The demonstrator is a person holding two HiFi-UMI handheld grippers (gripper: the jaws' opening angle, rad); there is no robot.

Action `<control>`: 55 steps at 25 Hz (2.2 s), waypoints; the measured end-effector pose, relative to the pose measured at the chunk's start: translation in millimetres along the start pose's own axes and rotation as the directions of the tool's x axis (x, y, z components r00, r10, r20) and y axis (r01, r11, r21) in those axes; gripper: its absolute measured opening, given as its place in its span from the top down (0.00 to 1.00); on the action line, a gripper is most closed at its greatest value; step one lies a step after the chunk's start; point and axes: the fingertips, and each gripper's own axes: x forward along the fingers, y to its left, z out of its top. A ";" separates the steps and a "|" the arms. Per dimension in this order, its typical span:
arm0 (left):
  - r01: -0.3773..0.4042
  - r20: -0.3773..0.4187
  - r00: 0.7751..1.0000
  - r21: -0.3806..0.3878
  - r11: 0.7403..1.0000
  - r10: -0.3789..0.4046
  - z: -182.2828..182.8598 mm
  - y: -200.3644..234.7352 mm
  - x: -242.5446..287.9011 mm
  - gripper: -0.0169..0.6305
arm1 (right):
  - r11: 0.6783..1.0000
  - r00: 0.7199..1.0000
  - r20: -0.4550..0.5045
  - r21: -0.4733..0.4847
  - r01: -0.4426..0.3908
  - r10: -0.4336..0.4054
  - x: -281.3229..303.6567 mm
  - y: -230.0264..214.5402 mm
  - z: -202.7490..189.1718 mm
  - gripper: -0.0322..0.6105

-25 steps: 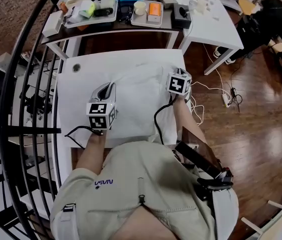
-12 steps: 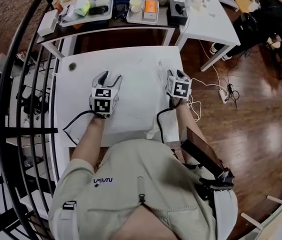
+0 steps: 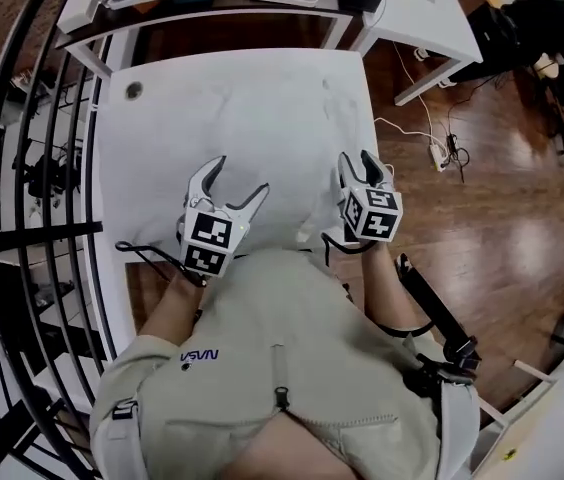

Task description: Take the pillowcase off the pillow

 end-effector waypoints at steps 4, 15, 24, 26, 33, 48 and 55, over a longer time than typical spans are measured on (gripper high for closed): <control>0.065 -0.025 0.998 0.009 0.998 -0.065 -27.2 -33.1 3.3 0.40 | 0.998 0.998 -0.056 0.055 0.005 -0.002 -30.5 16.4 -39.4 0.64; -0.052 -0.090 0.995 -0.006 0.999 0.052 -64.7 -59.6 38.9 0.37 | 0.986 0.981 -0.109 -0.032 -0.163 0.158 -48.6 54.8 -86.8 0.58; -0.244 -0.157 0.956 0.049 0.968 0.249 -97.5 -43.9 69.5 0.40 | 0.942 0.950 -0.174 -0.175 -0.288 0.258 -32.0 69.3 -121.3 0.58; -0.252 -0.154 0.954 0.057 0.966 0.258 -101.2 -39.6 67.2 0.46 | 0.933 0.953 -0.191 -0.231 -0.277 0.235 -31.1 68.5 -125.9 0.63; -0.259 -0.062 0.964 0.032 0.965 0.260 -67.0 -27.6 41.7 0.79 | 0.963 0.985 -0.151 -0.241 -0.123 0.087 -40.9 42.8 -128.2 0.94; -0.249 0.255 0.930 -0.093 0.964 0.265 33.2 -12.1 -23.6 0.95 | 0.920 0.941 -0.334 -0.381 -0.089 -0.047 -4.6 18.1 -200.7 0.94; -0.039 0.145 0.989 0.069 0.997 0.029 -3.8 -87.9 34.9 0.95 | 0.954 0.964 -0.264 -0.279 -0.111 0.035 -17.1 29.9 -187.8 0.90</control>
